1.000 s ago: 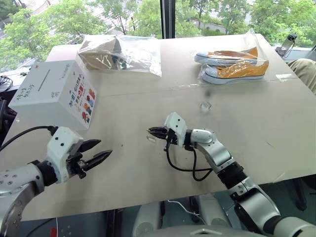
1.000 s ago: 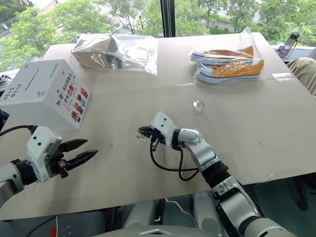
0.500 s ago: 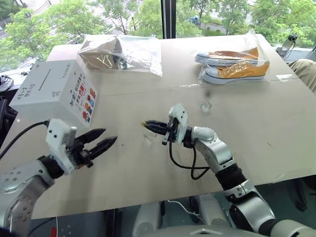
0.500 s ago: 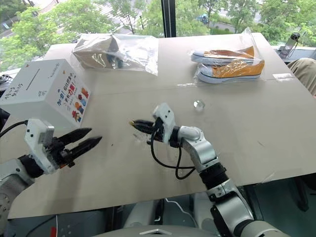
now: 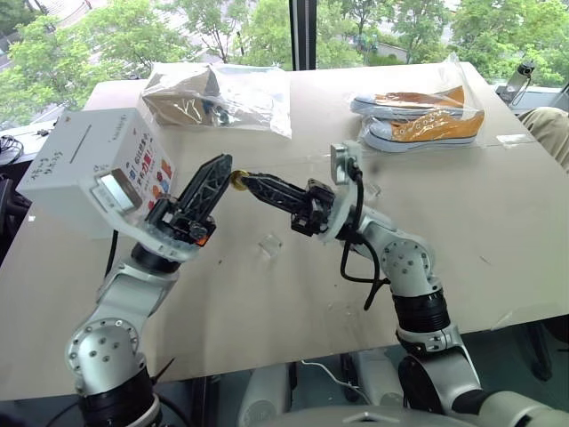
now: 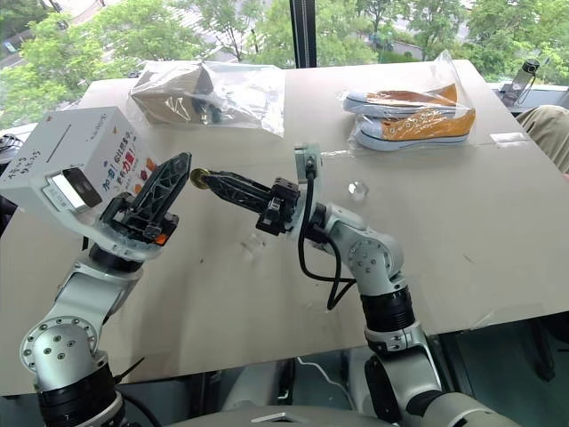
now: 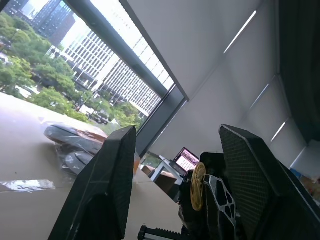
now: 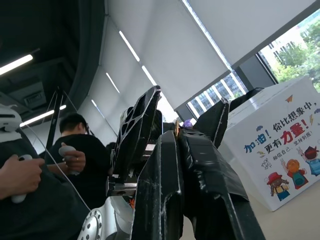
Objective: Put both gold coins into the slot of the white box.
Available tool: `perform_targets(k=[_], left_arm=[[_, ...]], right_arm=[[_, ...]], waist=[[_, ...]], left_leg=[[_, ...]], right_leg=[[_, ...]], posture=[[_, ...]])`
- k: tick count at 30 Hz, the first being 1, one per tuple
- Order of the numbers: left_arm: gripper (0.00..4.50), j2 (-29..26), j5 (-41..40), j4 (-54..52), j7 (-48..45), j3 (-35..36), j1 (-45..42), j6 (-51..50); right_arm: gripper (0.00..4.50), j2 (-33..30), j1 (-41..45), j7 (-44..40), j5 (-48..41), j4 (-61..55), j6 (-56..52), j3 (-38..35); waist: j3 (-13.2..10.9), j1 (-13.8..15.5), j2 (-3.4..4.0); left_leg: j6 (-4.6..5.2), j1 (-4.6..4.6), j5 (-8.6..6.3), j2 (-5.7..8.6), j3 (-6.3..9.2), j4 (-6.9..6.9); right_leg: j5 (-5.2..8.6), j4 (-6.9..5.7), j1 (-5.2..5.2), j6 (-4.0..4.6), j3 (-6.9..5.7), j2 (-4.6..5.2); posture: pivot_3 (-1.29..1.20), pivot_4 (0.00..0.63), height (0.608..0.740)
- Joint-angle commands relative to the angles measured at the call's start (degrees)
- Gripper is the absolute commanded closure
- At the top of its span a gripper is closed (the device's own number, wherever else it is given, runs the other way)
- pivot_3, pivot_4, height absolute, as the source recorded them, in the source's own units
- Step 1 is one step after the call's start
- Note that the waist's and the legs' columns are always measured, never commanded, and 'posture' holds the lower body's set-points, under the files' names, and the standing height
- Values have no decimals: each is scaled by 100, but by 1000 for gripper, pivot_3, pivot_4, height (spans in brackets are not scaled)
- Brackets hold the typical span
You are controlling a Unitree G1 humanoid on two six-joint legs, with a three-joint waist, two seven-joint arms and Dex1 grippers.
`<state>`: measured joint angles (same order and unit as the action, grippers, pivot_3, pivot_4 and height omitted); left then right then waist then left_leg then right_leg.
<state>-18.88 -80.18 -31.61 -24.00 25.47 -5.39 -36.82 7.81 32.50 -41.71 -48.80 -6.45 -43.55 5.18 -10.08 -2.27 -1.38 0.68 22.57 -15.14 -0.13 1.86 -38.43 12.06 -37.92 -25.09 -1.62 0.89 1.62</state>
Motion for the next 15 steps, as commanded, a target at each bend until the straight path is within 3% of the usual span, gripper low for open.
perform_targets(k=[1, 5, 7, 15], left_arm=[[2344, -6, -333, -210, -87, -249, 42, 51], [3519, 98, -507, -221, -48, -382, 86, 131], [4341, 118, -601, -225, -16, -478, 122, 158], [4432, 183, -775, -220, -23, -675, 218, 361]], right_arm=[[4500, 66, 184, 37, -341, -284, -91, -62], [4500, 46, 192, 63, -417, -312, -115, -57], [4500, 30, 183, 82, -454, -335, -133, -53], [4500, 1, 181, 135, -537, -349, -150, -41]], waist=[[0, 4, 0], [0, 6, 0], [0, 6, 0], [0, 4, 0]], left_leg=[[0, 0, 0, 0, 0, 0], [0, 0, 0, 0, 0, 0], [0, 1, 0, 1, 1, 0], [0, 1, 0, 0, 1, 0]], right_leg=[[0, 1, 0, 0, 0, 0], [0, 2, 1, -1, 1, -3], [1, 2, 1, 0, 1, -3], [1, 3, 2, -1, 3, -6]], posture=[[0, 150, 740], [0, 150, 740], [0, 150, 740], [0, 150, 740]])
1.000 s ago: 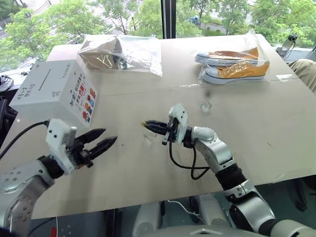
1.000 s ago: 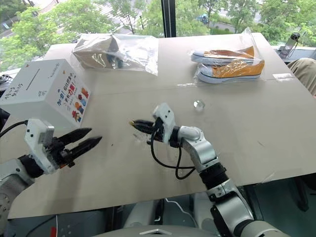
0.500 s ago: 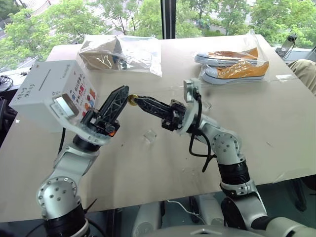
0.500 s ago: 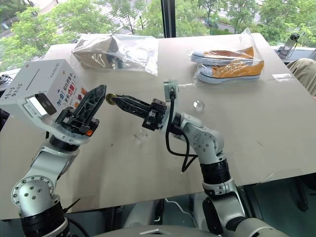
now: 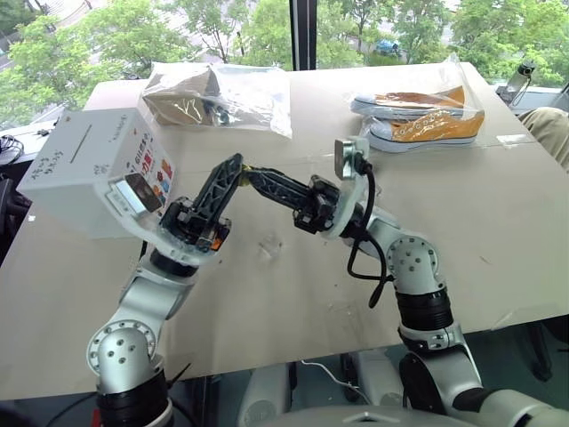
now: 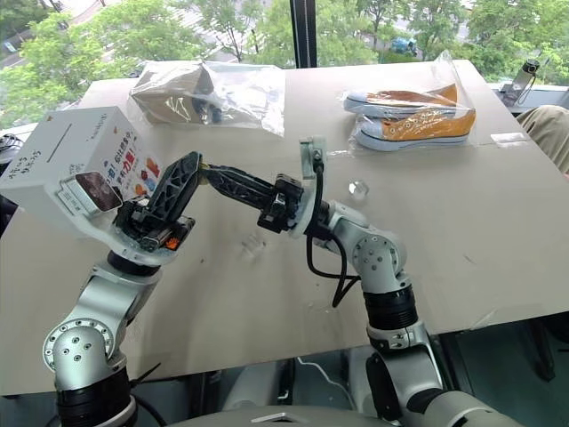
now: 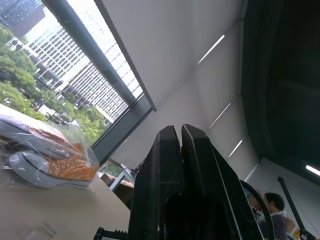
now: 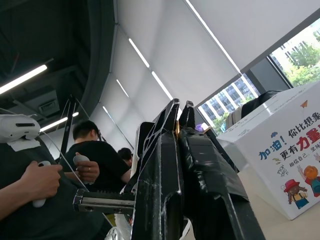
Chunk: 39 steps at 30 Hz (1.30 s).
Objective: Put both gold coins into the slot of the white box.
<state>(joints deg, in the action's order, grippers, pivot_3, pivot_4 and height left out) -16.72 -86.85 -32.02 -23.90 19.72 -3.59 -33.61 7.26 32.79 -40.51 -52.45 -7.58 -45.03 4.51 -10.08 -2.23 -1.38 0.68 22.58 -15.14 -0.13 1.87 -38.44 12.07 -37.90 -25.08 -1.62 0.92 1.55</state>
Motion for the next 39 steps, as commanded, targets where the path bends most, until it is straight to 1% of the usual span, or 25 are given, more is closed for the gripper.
perform_targets(k=[1, 2, 4, 5, 6, 7, 8, 9, 11, 12, 14, 17, 19, 20, 22, 23, 26, 28, 30, 34, 39], left_arm=[[4432, -47, -107, -166, -38, -111, 53, 53], [4432, -53, -104, -159, -41, -122, 63, 67], [4500, -62, -87, -147, -43, -125, 78, 102], [4500, -63, -70, -139, -40, -110, 80, 131], [4500, -74, -52, -115, -26, -57, 72, 179], [4500, -112, -28, -81, 4, 41, 55, 242], [4500, -161, 10, -53, 51, 141, 33, 304], [4500, -227, 55, -23, 113, 236, 5, 362], [4500, -501, 326, 72, 319, 466, -137, 476], [4500, -726, 506, 125, 483, 579, -273, 505], [4500, -1226, 919, 271, 892, 772, -635, 528], [4500, -1852, 1285, 533, 1420, 965, -1146, 446], [4500, -2723, 2157, 1054, 1936, 989, -1442, 81], [4500, -3284, 2689, 1392, 2113, 991, -1486, -161], [4500, -4195, 3594, 1888, 2133, 908, -1377, -439], [4500, -4471, 3899, 2027, 2068, 854, -1328, -487], [4500, -4907, 4346, 2363, 1926, 925, -1390, -684], [4500, -5146, 4630, 2534, 1807, 988, -1458, -835], [4500, -5095, 4645, 2708, 1753, 1082, -1669, -986], [4500, -4966, 4881, 3017, 1509, 985, -1785, -1179], [4500, -4731, 5199, 3397, 1378, 879, -1968, -1214]], right_arm=[[4500, 54, 162, 5, -150, -222, 15, 39], [4500, 46, 174, -4, -137, -208, 20, 47], [3866, 35, 211, -36, -202, -166, -50, 35], [3652, 21, 226, -46, -223, -159, -79, 31], [3044, 17, 235, -54, -235, -155, -81, 19], [2673, 33, 224, 4, -127, -159, 56, 1], [2054, 26, 210, 73, 72, -154, 257, 2], [1623, -17, 205, 132, 316, -123, 458, 35], [623, -393, 236, -214, 966, 65, 958, 311], [128, -633, 273, -464, 1328, 185, 1283, 490], [128, -933, 397, -803, 1759, 419, 1819, 624], [128, -1075, 656, -1027, 1943, 683, 2222, 525], [128, -1237, 925, -1223, 2232, 863, 2632, 521], [128, -1277, 1069, -1248, 2307, 941, 2768, 466], [128, -1308, 1238, -1286, 2377, 1042, 2958, 393], [128, -1318, 1277, -1313, 2397, 1075, 3027, 385], [128, -1344, 1343, -1383, 2403, 1108, 3111, 359], [128, -1351, 1376, -1407, 2415, 1111, 3139, 342], [128, -1352, 1380, -1430, 2405, 1101, 3134, 334], [128, -1357, 1361, -1480, 2444, 1122, 3156, 354], [128, -1336, 1346, -1474, 2495, 1152, 3184, 359]], waist=[[0, 1, 0], [0, 0, 0], [0, 1, 0], [0, 1, 0], [0, 1, 0], [0, -2, 0], [0, -5, 0], [0, -4, 0], [0, 2, 0], [0, 6, 0], [-1, 21, 1], [-5, 14, 0], [-7, -19, -2], [-8, -31, 1], [-10, -57, 3], [-11, -58, 6], [-13, -15, 9], [-15, -10, 4], [-16, -6, 4], [-15, -3, 4], [-15, -10, 3]], left_leg=[[0, 0, 0, 0, 0, 0], [0, 0, 0, 0, 1, 0], [0, 0, 0, 0, 0, 0], [0, 0, 0, 0, 0, 0], [0, 0, 0, 0, 0, 0], [0, 0, 0, 0, 0, 0], [0, 0, 0, 0, 0, 0], [0, 0, 0, -1, 0, 0], [0, 0, 0, -2, 2, 0], [0, 0, 0, 0, 3, 0], [0, -1, 0, 1, 3, -2], [0, 0, 1, 2, 1, -4], [0, -1, 0, 0, -2, -3], [0, -2, 0, 2, -3, 0], [0, -8, 0, 1, -8, 7], [0, -12, 0, -2, -9, 17], [-2, -8, 0, -13, -7, 37], [-15, 25, 6, -23, -4, 36], [-30, 36, 15, -20, -6, 36], [-29, 36, 14, -7, -11, 36], [-26, 34, 13, -5, -9, 35]], right_leg=[[0, 0, 0, 0, 0, -1], [0, 0, 0, 0, 0, -1], [0, 0, 0, 0, 1, -1], [0, 1, 0, 0, 1, -2], [1, 2, 1, 0, 2, -3], [1, 2, 1, 0, 2, -3], [1, 2, 1, 0, 2, -4], [1, 2, 1, 0, 2, -6], [1, 2, 0, 0, 1, -8], [1, 2, 1, -1, 0, -10], [2, 4, 2, -1, 0, -12], [1, 4, 3, -1, 3, -14], [1, 5, 2, -1, 8, -14], [1, 5, 0, -1, 9, -18], [1, 4, -7, -1, 21, -35], [2, 3, -12, 0, 26, -45], [3, 8, -22, 2, 19, -43], [2, 10, -46, 3, 13, -39], [2, 12, -54, 3, 14, -29], [1, 14, -52, 0, 8, 3], [0, 5, -52, 0, 3, 16]], posture=[[0, 150, 740], [0, 150, 740], [0, 150, 740], [0, 150, 740], [0, 150, 740], [0, 150, 740], [0, 150, 740], [0, 150, 740], [0, 150, 740], [0, 150, 740], [0, 150, 740], [0, 150, 740], [0, 150, 740], [0, 150, 740], [0, 150, 740], [0, 150, 740], [0, 150, 740], [0, 150, 740], [0, 150, 740], [0, 150, 740], [0, 150, 740]])
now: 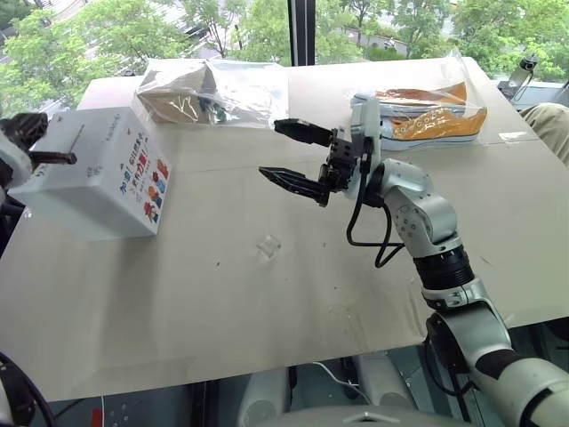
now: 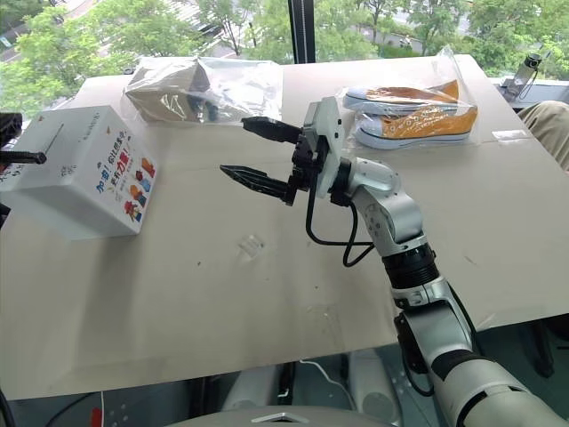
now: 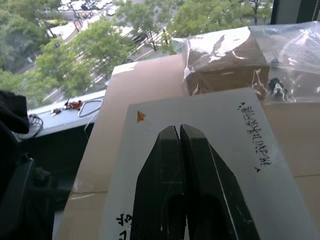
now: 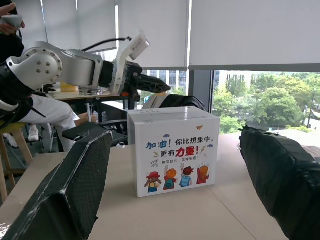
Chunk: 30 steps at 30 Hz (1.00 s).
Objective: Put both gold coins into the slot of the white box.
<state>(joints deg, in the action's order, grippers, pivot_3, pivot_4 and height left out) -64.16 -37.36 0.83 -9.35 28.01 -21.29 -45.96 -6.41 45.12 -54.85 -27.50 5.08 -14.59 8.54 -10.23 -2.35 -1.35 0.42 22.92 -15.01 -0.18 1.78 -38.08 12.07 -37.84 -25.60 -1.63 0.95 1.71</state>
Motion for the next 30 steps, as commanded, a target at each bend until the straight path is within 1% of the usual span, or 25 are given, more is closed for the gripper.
perform_targets(k=[1, 5, 8, 13, 27, 29, 30], left_arm=[[4500, 66, 300, 186, -133, 5, -235, 24], [4500, 278, 441, 382, -489, -205, -344, 59], [4500, 308, 684, 504, -662, -311, -338, 106], [4500, 473, 845, 579, -906, -291, -300, 145], [4500, 726, 1233, 573, -1111, -204, -170, 136], [3882, 769, 1262, 533, -1143, -158, -167, 236], [3728, 778, 1308, 532, -1140, -158, -175, 325]], right_arm=[[128, 36, 112, -36, 6, -114, 140, -44], [128, 36, 132, -55, 11, -88, 140, -65], [128, 46, 147, -50, 19, -76, 144, -64], [128, 50, 129, -23, 9, -119, 127, -70], [128, 36, 89, 26, 1, -160, 117, -79], [51, 41, 80, 28, -4, -167, 115, -77], [51, 46, 80, 29, -1, -161, 119, -74]], waist=[[1, 5, -1], [1, 5, -2], [1, 1, -1], [3, 5, 1], [8, -4, 10], [8, -4, 11], [9, -1, 12]], left_leg=[[-1, 0, 0, 0, 3, 0], [-1, 0, 1, 1, 3, -1], [0, -1, 0, 3, 1, -1], [12, -7, -7, 3, 1, -1], [13, -15, -7, 5, 0, -6], [13, -15, -7, 5, 0, -6], [13, -15, -7, 5, 0, -6]], right_leg=[[0, -2, 0, 0, -3, 6], [0, -3, 0, 0, -4, 12], [0, -3, 1, 0, -2, 17], [-1, -12, 1, 0, -1, 19], [-2, -22, 4, 0, 1, 20], [-2, -22, 4, 0, 2, 21], [-2, -22, 4, 0, 2, 21]], posture=[[0, 150, 740], [0, 150, 740], [0, 150, 740], [0, 150, 740], [0, 150, 740], [0, 150, 740], [0, 150, 740]])
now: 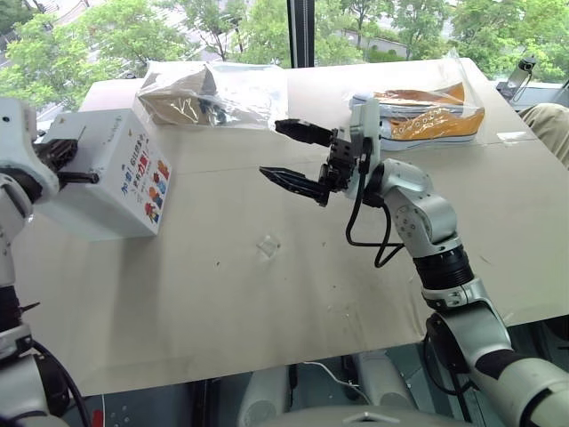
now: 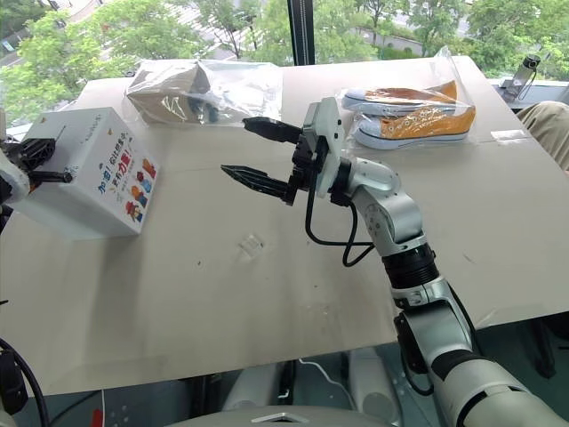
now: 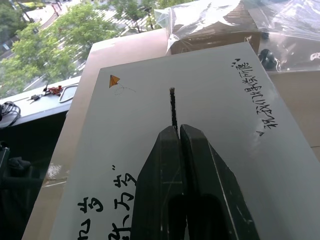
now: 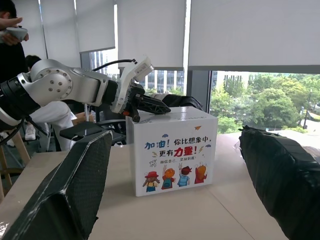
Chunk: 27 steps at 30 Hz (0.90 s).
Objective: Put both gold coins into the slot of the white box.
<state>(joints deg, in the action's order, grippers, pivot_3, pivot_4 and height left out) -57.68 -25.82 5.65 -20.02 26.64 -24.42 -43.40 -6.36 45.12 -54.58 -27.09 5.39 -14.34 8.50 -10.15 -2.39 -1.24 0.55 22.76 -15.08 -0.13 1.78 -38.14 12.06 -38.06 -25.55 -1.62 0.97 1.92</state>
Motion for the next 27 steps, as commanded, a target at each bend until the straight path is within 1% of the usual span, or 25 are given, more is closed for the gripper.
perform_targets(k=[1, 3, 6, 9, 11, 14, 16, 18, 20, 22, 24, 27], left_arm=[[3315, 137, 237, 54, -65, -38, 129, 211], [2413, 232, 355, 59, -15, 9, 27, 587], [2413, 398, 355, -107, -91, 211, -126, 1180], [2413, 629, -51, -466, -336, 474, -335, 1473], [2413, 825, -531, -994, -659, 535, -334, 1428], [2413, 1105, -1277, -2190, -1141, 348, 210, 1012], [2413, 1306, -1474, -2922, -1097, 74, 793, 721], [2413, 1611, -1532, -3475, -806, -276, 1347, 436], [2413, 1708, -1141, -3935, -664, -827, 2005, 383], [2413, 1775, -546, -4214, -602, -1355, 2688, 684], [2413, 2017, -358, -4252, -570, -1576, 3125, 941], [2413, 2412, -97, -3930, -648, -1767, 3619, 1437]], right_arm=[[51, 44, 80, 2, -41, -187, 96, -69], [51, 47, 82, -1, -37, -175, 104, -70], [51, 20, 75, -17, -40, -164, 110, -90], [51, -30, 59, -23, -66, -168, 81, -137], [51, -108, 4, -45, -82, -189, 52, -181], [51, -377, -273, -135, -102, -305, -18, -252], [51, -650, -633, -259, -46, -393, 56, -274], [51, -925, -1021, -255, -61, -496, -31, -363], [51, -1262, -1468, -339, 114, -471, 137, -391], [51, -1659, -2001, -516, 390, -382, 459, -358], [51, -1938, -2466, -597, 531, -272, 715, -425], [51, -2259, -3098, -623, 664, -204, 1025, -574]], waist=[[0, 6, 1], [0, 11, 1], [1, 18, 0], [0, 22, -8], [1, 22, -11], [3, 31, -13], [3, 30, -12], [4, 30, -10], [3, 34, -11], [3, 25, -11], [3, 30, -10], [3, 41, -9]], left_leg=[[0, 0, 0, 0, 0, 0], [0, 0, 0, 0, 1, 0], [-1, 1, 0, 0, 3, -2], [-1, 12, 0, 0, 6, -7], [-1, 17, 0, 0, 7, -9], [-4, 25, 1, 0, 6, -11], [-7, 24, 3, 1, -4, -8], [2, 23, -3, 1, -8, -3], [5, 22, -4, 0, -7, -3], [7, 17, -5, -1, -5, -4], [7, 9, -5, -3, -6, -3], [8, -2, -4, -6, -8, -6]], right_leg=[[0, 0, 0, 0, 0, 1], [0, 0, 0, 0, -1, 1], [-1, -1, 0, 1, -3, 2], [-1, 3, -1, 1, -6, 5], [-2, 7, -1, 1, -7, 5], [-2, 17, -1, 0, -5, 14], [-1, 24, -1, -1, 8, 18], [0, 28, 0, -2, 24, 19], [0, 24, -1, -2, 28, 16], [0, 16, -1, -2, 30, 9], [1, 13, 1, 0, 31, 2], [1, 13, 13, 1, 28, -6]], posture=[[0, 150, 740], [0, 150, 740], [0, 150, 740], [0, 150, 740], [0, 150, 740], [0, 150, 740], [0, 150, 740], [0, 150, 740], [0, 150, 740], [0, 150, 740], [0, 150, 740], [0, 150, 740]])
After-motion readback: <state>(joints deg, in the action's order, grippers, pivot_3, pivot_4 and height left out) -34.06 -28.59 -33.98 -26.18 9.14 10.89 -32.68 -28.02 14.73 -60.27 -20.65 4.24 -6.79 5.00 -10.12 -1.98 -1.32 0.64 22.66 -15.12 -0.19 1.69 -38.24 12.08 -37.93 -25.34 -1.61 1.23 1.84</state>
